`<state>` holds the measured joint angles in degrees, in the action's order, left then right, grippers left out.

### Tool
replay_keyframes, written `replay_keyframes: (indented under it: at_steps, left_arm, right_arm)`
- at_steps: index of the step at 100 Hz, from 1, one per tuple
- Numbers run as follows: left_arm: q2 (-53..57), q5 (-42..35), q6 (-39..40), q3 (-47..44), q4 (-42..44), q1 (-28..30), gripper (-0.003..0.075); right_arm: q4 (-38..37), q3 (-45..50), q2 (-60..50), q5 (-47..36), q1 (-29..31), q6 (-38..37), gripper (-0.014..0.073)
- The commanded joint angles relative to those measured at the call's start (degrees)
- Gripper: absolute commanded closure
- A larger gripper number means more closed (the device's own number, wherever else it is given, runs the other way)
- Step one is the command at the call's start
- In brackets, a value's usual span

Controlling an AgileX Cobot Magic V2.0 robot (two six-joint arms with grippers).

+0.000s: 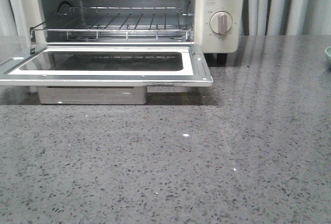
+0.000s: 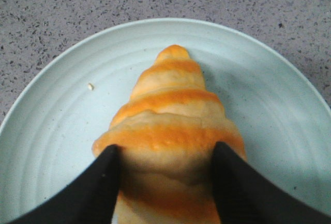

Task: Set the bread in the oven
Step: 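Lift the croissant with the right gripper and carry it toward the oven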

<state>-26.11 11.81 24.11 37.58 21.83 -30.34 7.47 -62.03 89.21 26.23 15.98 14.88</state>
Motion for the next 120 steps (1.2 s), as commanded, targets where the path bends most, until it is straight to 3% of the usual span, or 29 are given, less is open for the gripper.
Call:
replay_keyframes:
  at_steps: [1, 35, 80, 120]
  left_arm:
    - [-0.29, -3.74, 0.11, 1.8, 0.24, -0.55, 0.0741]
    - [-0.29, -3.74, 0.11, 1.8, 0.32, -0.55, 0.0742]
    - [-0.29, -0.91, 0.11, 7.46, 6.65, -0.55, 0.0742]
    - [-0.17, 2.71, 0.11, 10.93, 9.77, -0.45, 0.0742]
  right_arm:
    - [-0.33, -1.97, -1.72, -3.17, 0.28, 0.31, 0.0328]
    - [-0.33, -1.97, -1.72, -2.81, 0.28, 0.31, 0.0666]
    - [-0.33, -1.97, -13.16, 2.26, -1.52, 0.31, 0.0669]
    - [-0.33, -1.97, -23.77, 12.77, -14.5, 3.03, 0.0669]
